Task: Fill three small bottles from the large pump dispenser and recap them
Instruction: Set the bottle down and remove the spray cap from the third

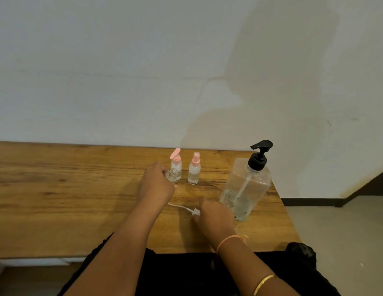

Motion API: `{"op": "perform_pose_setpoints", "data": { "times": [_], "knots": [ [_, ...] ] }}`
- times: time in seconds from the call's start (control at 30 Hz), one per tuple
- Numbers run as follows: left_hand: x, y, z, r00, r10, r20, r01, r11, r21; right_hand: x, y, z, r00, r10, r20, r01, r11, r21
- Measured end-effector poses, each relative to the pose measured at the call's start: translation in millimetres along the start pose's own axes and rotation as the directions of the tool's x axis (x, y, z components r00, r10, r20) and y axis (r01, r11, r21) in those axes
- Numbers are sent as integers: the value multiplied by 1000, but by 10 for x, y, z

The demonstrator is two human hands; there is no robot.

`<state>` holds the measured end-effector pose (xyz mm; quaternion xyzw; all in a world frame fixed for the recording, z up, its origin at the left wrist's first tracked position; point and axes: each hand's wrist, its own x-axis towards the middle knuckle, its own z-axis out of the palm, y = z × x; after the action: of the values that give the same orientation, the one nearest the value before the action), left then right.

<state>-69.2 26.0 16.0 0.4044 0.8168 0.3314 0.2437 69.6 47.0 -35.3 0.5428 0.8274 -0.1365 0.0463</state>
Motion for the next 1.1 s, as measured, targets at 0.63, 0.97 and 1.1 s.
{"op": "perform_pose_setpoints", "data": {
  "times": [0.63,0.97,1.1],
  "knots": [
    [10,-14,26,1000,4,-2,-4,1000,-8,-1,-52,112,999,-31,6,30,994,105],
    [6,-7,25,1000,12,2,-12,1000,-17,41,-22,135,999,22,-33,-19,994,105],
    [12,-21,20,1000,12,-6,-12,1000,-23,40,-27,161,999,8,-33,-9,1000,-11]
  ]
}}
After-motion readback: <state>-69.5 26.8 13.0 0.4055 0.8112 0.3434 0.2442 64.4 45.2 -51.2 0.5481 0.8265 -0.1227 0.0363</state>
